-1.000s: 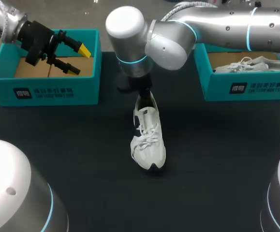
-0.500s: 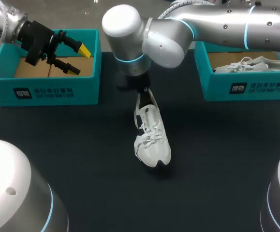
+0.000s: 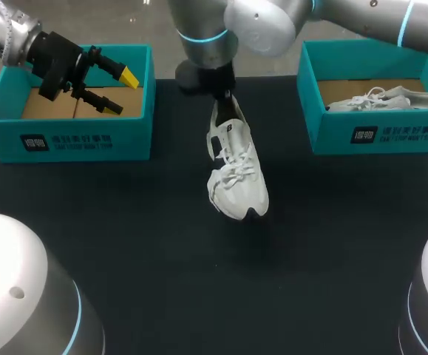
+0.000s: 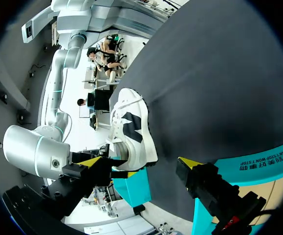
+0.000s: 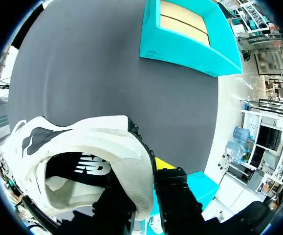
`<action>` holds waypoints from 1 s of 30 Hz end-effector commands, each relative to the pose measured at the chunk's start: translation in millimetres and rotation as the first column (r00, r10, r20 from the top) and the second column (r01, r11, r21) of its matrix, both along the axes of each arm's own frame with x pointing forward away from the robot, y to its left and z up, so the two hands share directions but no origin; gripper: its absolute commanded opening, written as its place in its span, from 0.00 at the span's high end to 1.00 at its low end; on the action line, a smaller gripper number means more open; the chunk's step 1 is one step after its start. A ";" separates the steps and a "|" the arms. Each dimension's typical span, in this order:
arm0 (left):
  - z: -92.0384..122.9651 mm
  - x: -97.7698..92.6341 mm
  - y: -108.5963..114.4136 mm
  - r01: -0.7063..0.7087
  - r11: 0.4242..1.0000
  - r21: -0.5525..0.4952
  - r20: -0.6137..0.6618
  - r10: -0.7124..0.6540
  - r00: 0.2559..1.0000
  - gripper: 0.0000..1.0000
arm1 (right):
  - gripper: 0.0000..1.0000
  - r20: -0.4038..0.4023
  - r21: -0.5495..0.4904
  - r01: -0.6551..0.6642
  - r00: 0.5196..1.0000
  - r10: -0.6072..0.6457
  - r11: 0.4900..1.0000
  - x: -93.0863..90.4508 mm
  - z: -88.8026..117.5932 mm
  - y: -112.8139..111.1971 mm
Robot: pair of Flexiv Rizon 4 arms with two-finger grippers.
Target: Take the shoe out of the shoebox, open the shoe tongue, remove and reinsert the insole, then place the shoe into the shoebox
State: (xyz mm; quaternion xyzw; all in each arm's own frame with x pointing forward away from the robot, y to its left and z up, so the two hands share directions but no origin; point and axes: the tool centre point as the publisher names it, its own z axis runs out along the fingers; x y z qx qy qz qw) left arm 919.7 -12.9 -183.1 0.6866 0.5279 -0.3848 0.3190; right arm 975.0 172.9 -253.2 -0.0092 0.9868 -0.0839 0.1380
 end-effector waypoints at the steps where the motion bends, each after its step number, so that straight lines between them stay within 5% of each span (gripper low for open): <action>1: 0.3 0.0 0.4 0.001 1.000 0.003 0.000 -0.001 1.000 0.00 | 1.00 0.029 0.004 -0.015 0.999 0.015 1.000 -11.4 45.3 -7.0; 16: 0.3 0.0 0.4 0.001 1.000 0.003 0.000 -0.001 1.000 0.00 | 1.00 0.062 -0.037 -0.071 0.995 0.073 0.997 -5.9 110.6 -8.1; 30: 0.3 0.0 0.4 0.001 1.000 0.003 0.000 -0.001 1.000 0.00 | 1.00 0.082 -0.074 -0.018 0.996 0.024 0.997 -1.4 124.4 -11.6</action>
